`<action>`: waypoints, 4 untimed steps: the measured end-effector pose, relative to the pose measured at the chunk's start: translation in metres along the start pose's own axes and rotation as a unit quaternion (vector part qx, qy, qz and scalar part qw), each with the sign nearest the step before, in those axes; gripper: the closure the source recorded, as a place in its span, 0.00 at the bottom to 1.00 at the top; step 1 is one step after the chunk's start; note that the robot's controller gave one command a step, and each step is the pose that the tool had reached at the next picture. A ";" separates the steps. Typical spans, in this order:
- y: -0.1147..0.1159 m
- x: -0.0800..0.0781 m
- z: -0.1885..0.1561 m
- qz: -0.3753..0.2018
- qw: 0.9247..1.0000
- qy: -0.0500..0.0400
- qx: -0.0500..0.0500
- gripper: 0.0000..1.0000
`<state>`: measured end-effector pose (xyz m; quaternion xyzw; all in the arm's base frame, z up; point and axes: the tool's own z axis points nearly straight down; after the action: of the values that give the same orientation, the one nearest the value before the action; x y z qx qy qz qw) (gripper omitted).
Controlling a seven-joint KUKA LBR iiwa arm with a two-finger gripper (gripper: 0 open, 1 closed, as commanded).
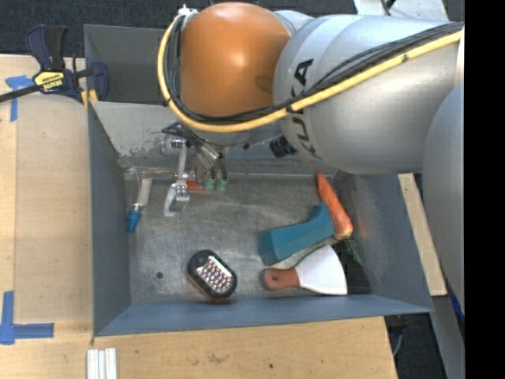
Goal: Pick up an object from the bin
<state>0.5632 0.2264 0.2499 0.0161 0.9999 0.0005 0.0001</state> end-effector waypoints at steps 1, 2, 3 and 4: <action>0.003 0.007 0.039 -0.020 1.000 -0.005 -0.001 0.00; 0.007 0.017 0.067 -0.112 0.994 0.001 0.001 0.00; 0.010 0.009 0.057 -0.145 0.989 -0.001 0.000 0.00; 0.013 -0.005 0.086 -0.157 0.988 -0.007 -0.002 0.00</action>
Offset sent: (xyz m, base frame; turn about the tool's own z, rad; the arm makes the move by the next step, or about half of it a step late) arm -0.0190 0.0095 -0.0701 -0.2424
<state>0.5690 0.2393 0.1640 -0.1413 0.9899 0.0020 0.0074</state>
